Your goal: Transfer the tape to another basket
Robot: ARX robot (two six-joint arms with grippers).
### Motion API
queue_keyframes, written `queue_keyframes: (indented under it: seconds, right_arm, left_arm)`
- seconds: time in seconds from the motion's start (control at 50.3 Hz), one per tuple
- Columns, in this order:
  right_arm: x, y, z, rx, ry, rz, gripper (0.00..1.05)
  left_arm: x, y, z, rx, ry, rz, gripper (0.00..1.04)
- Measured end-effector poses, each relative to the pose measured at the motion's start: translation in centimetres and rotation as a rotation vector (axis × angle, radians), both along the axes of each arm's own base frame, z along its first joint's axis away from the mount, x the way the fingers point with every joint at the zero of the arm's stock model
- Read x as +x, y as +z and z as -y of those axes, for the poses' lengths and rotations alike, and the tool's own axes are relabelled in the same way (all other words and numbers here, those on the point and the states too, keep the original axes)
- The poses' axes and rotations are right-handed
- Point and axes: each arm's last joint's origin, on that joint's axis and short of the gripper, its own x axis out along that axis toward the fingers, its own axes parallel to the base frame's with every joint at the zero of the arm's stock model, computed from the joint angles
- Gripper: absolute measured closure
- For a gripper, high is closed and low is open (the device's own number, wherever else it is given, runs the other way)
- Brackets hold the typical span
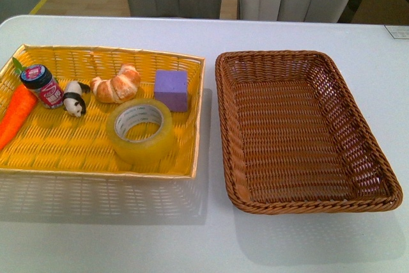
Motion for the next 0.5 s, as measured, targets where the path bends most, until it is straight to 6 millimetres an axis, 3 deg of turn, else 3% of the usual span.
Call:
queue_keyframes:
  seconds: [0.497]
  right_arm:
    - [-1.7,-0.3,0.0,0.000,0.000,-0.006,1.03]
  left_arm:
    - [0.0,0.0,0.0,0.000,0.000,0.000,0.09]
